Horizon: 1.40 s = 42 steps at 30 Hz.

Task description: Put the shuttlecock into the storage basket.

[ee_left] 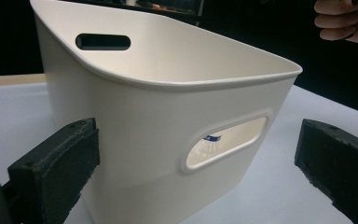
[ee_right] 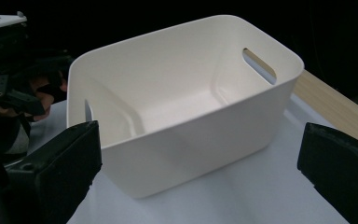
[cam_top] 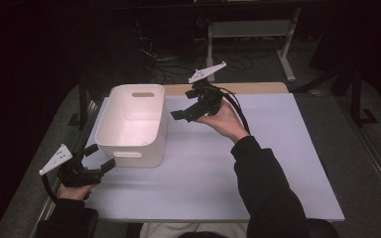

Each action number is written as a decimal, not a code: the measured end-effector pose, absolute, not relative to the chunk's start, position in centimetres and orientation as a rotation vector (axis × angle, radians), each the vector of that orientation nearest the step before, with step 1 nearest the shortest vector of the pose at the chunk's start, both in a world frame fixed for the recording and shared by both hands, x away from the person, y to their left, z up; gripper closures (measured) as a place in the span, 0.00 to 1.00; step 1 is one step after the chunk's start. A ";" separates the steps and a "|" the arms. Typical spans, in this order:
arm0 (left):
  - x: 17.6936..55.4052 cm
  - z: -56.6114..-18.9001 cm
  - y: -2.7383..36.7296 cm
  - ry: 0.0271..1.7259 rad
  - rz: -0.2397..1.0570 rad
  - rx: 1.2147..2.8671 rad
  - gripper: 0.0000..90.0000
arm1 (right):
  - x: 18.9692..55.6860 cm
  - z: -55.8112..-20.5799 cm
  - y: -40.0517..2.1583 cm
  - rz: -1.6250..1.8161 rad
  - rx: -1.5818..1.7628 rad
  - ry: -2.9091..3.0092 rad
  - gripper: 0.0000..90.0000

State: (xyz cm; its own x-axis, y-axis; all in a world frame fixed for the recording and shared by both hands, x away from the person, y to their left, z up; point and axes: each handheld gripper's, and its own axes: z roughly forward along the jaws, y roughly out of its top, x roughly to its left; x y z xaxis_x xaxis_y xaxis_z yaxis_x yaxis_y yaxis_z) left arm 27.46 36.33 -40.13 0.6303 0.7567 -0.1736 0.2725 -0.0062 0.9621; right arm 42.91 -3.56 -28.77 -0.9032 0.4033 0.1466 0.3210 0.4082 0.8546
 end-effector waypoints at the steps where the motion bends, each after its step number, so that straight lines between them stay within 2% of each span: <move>1: 27.5 -40.1 36.3 0.879 0.472 1.580 0.00 | 42.9 -28.9 -4.0 1.532 0.671 2.555 0.00; 42: 27.5 -40.1 36.3 0.883 0.472 1.579 0.00 | 40.7 -32.8 -14.1 1.569 0.874 2.432 0.00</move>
State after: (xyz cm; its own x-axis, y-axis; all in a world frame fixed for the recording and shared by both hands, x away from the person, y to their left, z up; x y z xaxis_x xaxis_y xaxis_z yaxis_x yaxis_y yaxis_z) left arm 27.55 36.32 -40.15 0.6288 0.7575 -0.1755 0.2749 -0.0054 0.9615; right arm 40.75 -14.06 -32.84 -0.8264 0.5248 0.2039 0.4021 0.2967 0.8662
